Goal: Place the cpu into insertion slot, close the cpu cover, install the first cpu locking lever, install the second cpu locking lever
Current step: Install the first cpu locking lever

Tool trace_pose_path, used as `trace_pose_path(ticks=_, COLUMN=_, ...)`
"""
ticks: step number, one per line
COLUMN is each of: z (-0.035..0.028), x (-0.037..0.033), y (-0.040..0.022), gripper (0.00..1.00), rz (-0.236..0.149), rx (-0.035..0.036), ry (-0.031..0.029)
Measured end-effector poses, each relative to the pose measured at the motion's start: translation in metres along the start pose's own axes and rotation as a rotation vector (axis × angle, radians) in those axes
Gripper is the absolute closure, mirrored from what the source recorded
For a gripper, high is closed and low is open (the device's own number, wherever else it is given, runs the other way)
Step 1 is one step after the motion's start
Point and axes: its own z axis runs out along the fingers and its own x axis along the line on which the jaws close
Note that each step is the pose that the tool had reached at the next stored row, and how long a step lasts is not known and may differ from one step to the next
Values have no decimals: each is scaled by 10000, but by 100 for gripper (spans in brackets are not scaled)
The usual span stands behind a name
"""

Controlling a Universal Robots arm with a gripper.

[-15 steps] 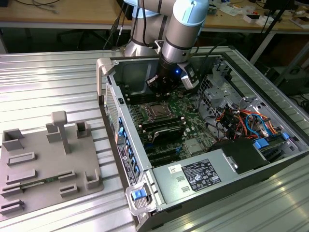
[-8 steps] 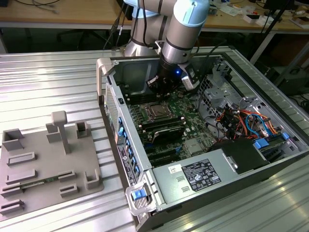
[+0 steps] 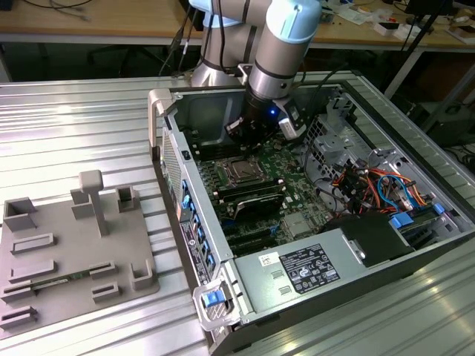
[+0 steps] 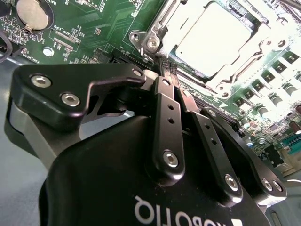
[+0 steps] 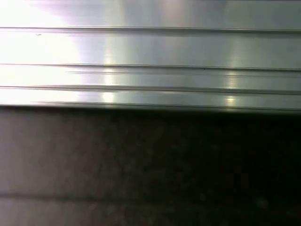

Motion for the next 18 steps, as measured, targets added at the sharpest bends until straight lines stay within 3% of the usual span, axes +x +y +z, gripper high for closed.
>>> trace_pose_path(ticks=9, z=7, x=-8, y=6, gripper=89, rz=-2, rx=-1, ry=-3)
trace_pose_path(ticks=18, z=-63, x=-6, y=7, gripper=89, rz=-1, rx=-3, ry=-3)
